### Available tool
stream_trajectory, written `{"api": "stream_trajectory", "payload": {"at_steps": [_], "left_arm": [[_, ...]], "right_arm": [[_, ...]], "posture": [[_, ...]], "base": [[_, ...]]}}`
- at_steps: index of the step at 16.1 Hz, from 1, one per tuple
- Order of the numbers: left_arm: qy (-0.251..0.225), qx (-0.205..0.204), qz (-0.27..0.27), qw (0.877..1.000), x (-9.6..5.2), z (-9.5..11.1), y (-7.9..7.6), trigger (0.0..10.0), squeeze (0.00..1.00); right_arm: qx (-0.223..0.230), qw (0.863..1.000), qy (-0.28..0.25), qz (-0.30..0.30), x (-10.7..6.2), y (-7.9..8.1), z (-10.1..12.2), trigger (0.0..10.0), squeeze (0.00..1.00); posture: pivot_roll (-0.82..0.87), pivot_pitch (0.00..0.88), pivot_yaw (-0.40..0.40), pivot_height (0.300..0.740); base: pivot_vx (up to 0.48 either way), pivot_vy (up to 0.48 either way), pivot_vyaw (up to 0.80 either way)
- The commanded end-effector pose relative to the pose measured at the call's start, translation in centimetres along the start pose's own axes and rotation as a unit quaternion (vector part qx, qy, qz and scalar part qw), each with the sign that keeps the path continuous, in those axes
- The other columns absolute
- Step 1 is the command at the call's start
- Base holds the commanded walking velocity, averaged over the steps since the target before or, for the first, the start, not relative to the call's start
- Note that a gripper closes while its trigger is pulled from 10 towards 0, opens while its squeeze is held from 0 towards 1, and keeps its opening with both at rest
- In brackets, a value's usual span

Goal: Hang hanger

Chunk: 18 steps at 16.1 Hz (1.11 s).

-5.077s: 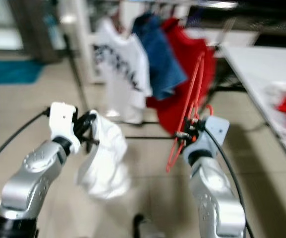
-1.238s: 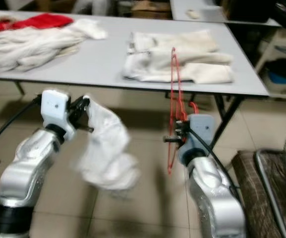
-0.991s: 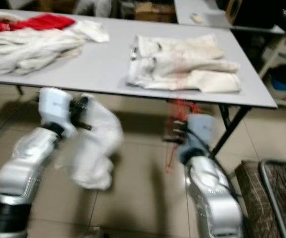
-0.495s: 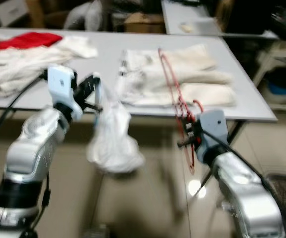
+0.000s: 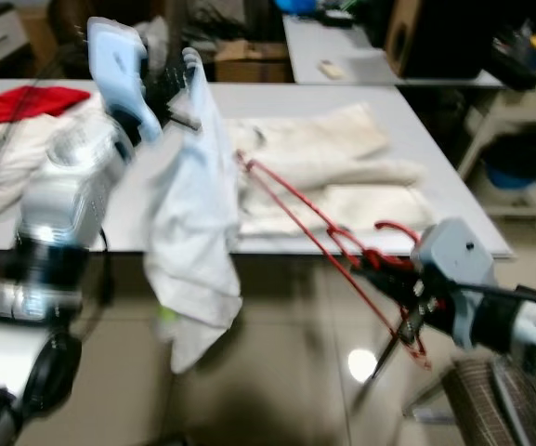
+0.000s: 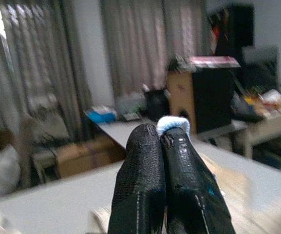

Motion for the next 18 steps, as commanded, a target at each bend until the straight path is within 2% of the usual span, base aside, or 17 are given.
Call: {"api": "stream_trajectory", "payload": {"at_steps": [1,4,5,7,8,9,11,12,13,14,15,16,17,18], "left_arm": [[-0.017,-0.005,0.0,1.0,0.1,1.0,0.6,10.0,0.0],[-0.035,-0.007,-0.04,0.999,0.9,2.3,-0.9,10.0,0.0],[-0.049,-0.02,-0.078,0.996,1.1,3.1,-2.4,10.0,0.0],[-0.067,-0.025,-0.117,0.991,0.9,4.4,-3.9,10.0,0.0],[-0.071,-0.027,-0.123,0.989,0.8,4.7,-4.1,10.0,0.0],[-0.083,-0.032,-0.148,0.985,0.4,5.8,-5.0,10.0,0.0],[-0.091,-0.033,-0.175,0.98,0.0,6.6,-5.8,10.0,0.0],[-0.097,-0.036,-0.199,0.975,-0.5,7.3,-6.5,10.0,0.0],[-0.104,-0.042,-0.215,0.97,-0.8,7.9,-7.0,10.0,0.0],[-0.108,-0.045,-0.216,0.969,-0.9,8.4,-7.1,10.0,0.0],[-0.111,-0.047,-0.211,0.97,-0.8,8.6,-7.0,10.0,0.0],[-0.123,-0.056,-0.21,0.968,-0.9,9.1,-6.9,10.0,0.0],[-0.122,-0.059,-0.209,0.968,-1.0,9.3,-6.8,10.0,0.0],[-0.128,-0.061,-0.206,0.968,-1.2,9.4,-6.7,10.0,0.0]], "right_arm": [[-0.002,1.0,-0.008,0.026,-0.1,0.7,0.5,10.0,0.0],[0.0,0.998,-0.02,0.067,0.6,1.9,1.1,10.0,0.0],[-0.015,0.996,-0.026,0.085,1.8,2.0,1.5,10.0,0.0],[-0.034,0.995,-0.029,0.086,3.2,1.2,1.9,10.0,0.0],[-0.038,0.995,-0.029,0.089,3.4,1.2,2.0,10.0,0.0],[-0.055,0.994,-0.026,0.087,4.3,0.3,2.1,10.0,0.0],[-0.078,0.994,-0.017,0.07,5.3,-1.1,2.3,10.0,0.0],[-0.1,0.995,-0.014,0.022,6.4,-3.5,3.1,10.0,0.0],[-0.118,0.991,-0.019,-0.056,7.2,-7.0,4.8,10.0,0.0],[-0.129,0.985,-0.027,-0.108,7.3,-9.5,6.2,10.0,0.0],[-0.141,0.979,-0.032,-0.142,7.0,-11.1,7.1,10.0,0.0],[-0.175,0.957,-0.056,-0.225,6.0,-14.4,9.5,10.0,0.0],[-0.196,0.924,-0.092,-0.314,4.2,-17.4,12.3,10.0,0.0],[-0.204,0.891,-0.127,-0.385,2.2,-19.4,14.5,10.0,0.0]], "posture": [[-0.01,0.0,0.004,0.74],[-0.01,0.0,0.008,0.74],[-0.01,0.0,0.011,0.74],[-0.01,0.0,0.007,0.74],[-0.01,0.0,0.007,0.74],[0.0,0.0,-0.003,0.74],[0.0,0.0,-0.005,0.74],[0.01,0.0,-0.008,0.74],[0.01,0.0,-0.012,0.74],[0.01,0.0,-0.014,0.74],[0.01,0.0,-0.016,0.74],[0.01,0.0,-0.019,0.74],[0.01,0.0,-0.021,0.74],[0.01,0.0,-0.023,0.74]], "base": [[0.409,0.0,0.0],[0.411,0.0,0.0],[0.412,0.0,0.0],[0.409,0.0,0.0],[0.409,0.0,0.0],[0.409,0.0,0.0],[0.411,0.0,0.0],[0.409,0.0,0.0],[0.409,0.0,0.0],[0.375,0.0,0.0],[0.326,0.0,0.0],[0.0,0.0,0.0],[0.0,0.0,0.0],[0.0,0.0,0.0]]}}
Point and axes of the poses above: a point about 5 cm out from each wrist's last joint towards the gripper, its own x axis pointing out of the wrist towards the gripper, its own z axis along the axis of the wrist's last joint, y = z × x, the point moved 3 cm from there along x, pointing out of the wrist towards the gripper, and after that the axes turned 11 degrees about -x, right-handed, at the moved point
